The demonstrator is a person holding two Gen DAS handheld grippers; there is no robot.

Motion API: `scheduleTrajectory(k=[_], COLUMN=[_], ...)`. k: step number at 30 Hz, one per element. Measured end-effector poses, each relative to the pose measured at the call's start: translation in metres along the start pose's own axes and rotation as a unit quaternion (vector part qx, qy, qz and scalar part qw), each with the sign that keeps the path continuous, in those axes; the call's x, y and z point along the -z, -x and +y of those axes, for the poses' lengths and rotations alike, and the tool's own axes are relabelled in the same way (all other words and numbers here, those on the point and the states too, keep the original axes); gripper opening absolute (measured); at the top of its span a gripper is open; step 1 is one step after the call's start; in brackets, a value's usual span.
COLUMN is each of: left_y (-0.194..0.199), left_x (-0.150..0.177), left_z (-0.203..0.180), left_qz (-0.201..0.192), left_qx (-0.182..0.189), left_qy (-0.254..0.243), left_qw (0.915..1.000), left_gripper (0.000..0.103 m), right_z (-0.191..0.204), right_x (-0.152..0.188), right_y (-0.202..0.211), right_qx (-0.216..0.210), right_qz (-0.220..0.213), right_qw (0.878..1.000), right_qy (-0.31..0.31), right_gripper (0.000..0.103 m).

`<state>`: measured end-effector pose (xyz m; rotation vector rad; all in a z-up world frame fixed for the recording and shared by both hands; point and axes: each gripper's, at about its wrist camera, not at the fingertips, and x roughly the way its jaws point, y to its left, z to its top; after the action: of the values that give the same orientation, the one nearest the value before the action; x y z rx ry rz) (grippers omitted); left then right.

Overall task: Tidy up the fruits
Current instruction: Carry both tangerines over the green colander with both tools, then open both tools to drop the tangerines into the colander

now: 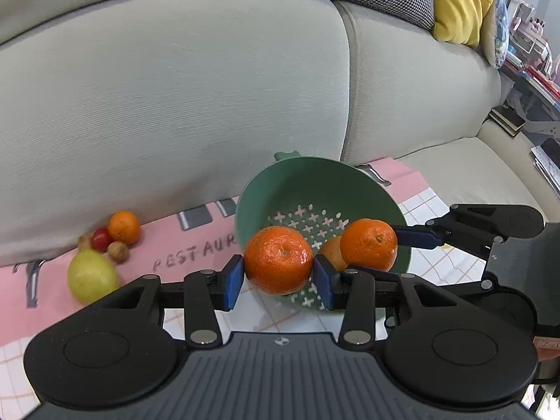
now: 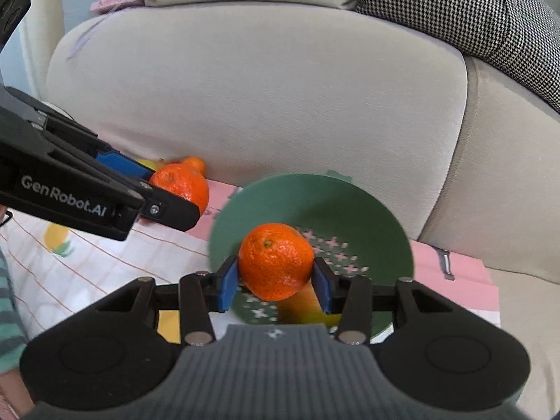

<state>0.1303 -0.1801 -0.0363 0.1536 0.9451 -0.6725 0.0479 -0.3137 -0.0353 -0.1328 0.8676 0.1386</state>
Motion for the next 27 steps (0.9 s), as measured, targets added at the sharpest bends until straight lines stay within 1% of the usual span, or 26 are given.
scheduleTrajectory(k=[7,13,20,27], left_y=[-0.036,-0.07,-0.096,-0.115], left_x=[-0.019,-0.03,-0.041,-0.043], left_z=[-0.001,0.008,0.012,0.013], left_qz=[0.019,0.057,0.083,0.119], left_qx=[0.025,0.041,0.044,0.037], left_qy=[-0.005,0.023,0.017,0.014], left_qw=[0.9995,0.9973,0.9954,0.9921], left_gripper=[0.048,0.048,0.048,0.048], right_z=[-0.025,-0.035,-0.041,-0.046], right_x=[-0.01,-0.018,-0.018,-0.017], right_y=[-0.032,-0.062,-0.092,-0.109], right_qx=[-0.001,-0.004,-0.009,-0.017], right_qz=[0.027,0.044,0.066,0.086], right_qw=[1.0,0.999,0.997,0.996], right_qy=[0.001,0.008,0.029,0.015], right_gripper=[0.043,0.043,0.043,0.043])
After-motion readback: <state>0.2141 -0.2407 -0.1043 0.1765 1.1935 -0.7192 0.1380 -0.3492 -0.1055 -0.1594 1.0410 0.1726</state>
